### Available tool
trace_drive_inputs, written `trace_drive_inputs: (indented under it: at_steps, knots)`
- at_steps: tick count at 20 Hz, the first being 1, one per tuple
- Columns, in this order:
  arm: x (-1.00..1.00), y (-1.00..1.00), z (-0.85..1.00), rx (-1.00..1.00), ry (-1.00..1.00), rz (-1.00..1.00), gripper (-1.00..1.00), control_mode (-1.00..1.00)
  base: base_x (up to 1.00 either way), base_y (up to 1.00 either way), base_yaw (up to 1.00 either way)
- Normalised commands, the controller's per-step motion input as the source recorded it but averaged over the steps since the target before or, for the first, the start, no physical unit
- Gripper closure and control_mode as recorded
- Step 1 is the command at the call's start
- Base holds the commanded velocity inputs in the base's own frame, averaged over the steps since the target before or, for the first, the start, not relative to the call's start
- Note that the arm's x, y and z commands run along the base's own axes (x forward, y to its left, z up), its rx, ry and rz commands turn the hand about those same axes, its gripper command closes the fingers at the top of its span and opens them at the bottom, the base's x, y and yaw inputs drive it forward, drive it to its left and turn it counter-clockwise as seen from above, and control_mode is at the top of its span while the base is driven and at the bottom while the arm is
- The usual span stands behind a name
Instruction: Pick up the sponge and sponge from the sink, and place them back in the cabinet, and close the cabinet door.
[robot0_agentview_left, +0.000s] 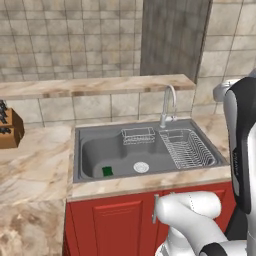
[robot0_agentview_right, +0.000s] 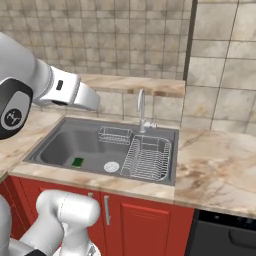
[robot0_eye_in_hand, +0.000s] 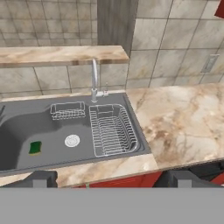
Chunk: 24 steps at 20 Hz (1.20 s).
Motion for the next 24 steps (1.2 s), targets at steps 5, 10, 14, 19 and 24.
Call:
trace_drive_inputs:
  at_steps: [5, 10, 14, 19, 24]
  knots:
    - [0.0, 0.0, 0.0, 0.0, 0.0, 0.0, -1.0, 1.0, 0.35, 0.0, 0.0]
    - [0.0, 0.0, 0.0, 0.0, 0.0, 0.0, -1.0, 1.0, 0.42, 0.0, -0.01]
    - [0.0, 0.0, 0.0, 0.0, 0.0, 0.0, -1.0, 1.0, 0.42, 0.0, -0.01]
    - [0.0, 0.0, 0.0, 0.0, 0.0, 0.0, -1.0, 1.0, 0.15, 0.24, 0.0]
    - [0.0, 0.0, 0.0, 0.0, 0.0, 0.0, -1.0, 1.0, 0.26, 0.44, -0.01]
